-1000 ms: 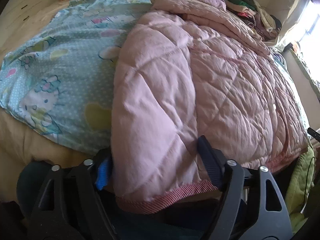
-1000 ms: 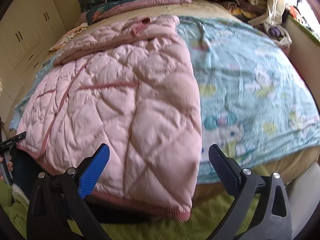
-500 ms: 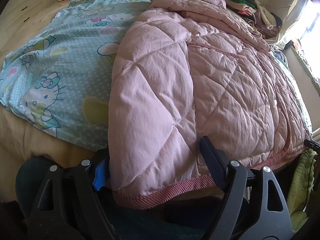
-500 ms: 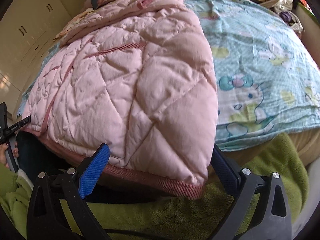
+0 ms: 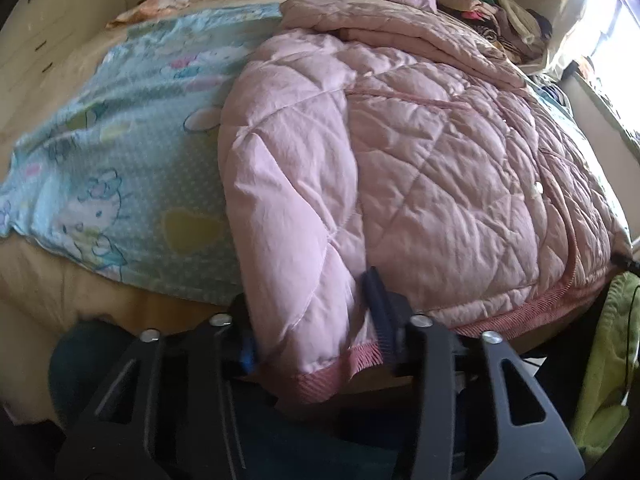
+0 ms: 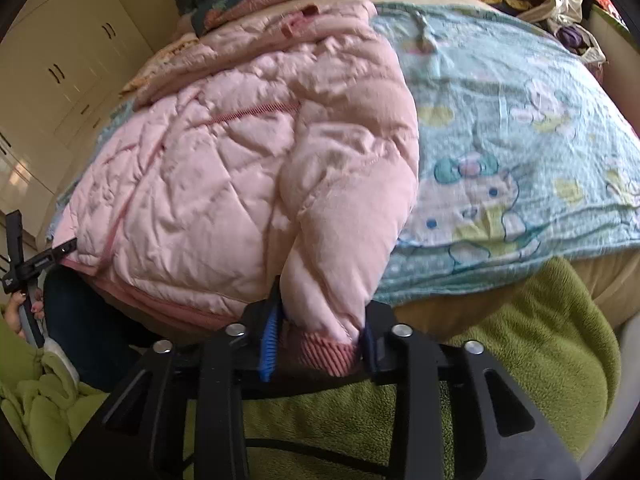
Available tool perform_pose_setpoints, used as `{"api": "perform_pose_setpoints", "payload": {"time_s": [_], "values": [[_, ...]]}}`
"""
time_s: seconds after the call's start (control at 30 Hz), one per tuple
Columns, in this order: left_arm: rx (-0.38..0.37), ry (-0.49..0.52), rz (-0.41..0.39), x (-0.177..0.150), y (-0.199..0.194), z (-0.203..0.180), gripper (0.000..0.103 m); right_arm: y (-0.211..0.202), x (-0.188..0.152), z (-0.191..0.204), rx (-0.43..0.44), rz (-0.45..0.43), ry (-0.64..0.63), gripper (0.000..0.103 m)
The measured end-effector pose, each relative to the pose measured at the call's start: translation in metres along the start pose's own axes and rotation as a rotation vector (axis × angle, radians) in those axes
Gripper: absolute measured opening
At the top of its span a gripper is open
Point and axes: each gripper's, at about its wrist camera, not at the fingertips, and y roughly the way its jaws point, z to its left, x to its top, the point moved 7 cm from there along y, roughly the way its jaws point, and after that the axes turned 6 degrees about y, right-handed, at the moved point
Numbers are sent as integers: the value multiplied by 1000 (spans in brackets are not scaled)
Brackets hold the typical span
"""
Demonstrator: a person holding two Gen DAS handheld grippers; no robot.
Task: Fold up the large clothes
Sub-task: 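Lift the hem with both grippers and carry it toward the collar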
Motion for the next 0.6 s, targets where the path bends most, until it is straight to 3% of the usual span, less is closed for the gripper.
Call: {"api": "perform_pose_setpoints", "payload": {"time_s": [0.07,0.2,0.6], "values": [[1,13,-11,3,-4,-2,20,-9,6,7,11,-44,-20,22],[16,48,-70,14,-19,-8,12,-23,20,14,43,-114,-27,19],[-18,66,-257,80,-60,-17,9,-70,78,43,123,-298,-65,16]]}}
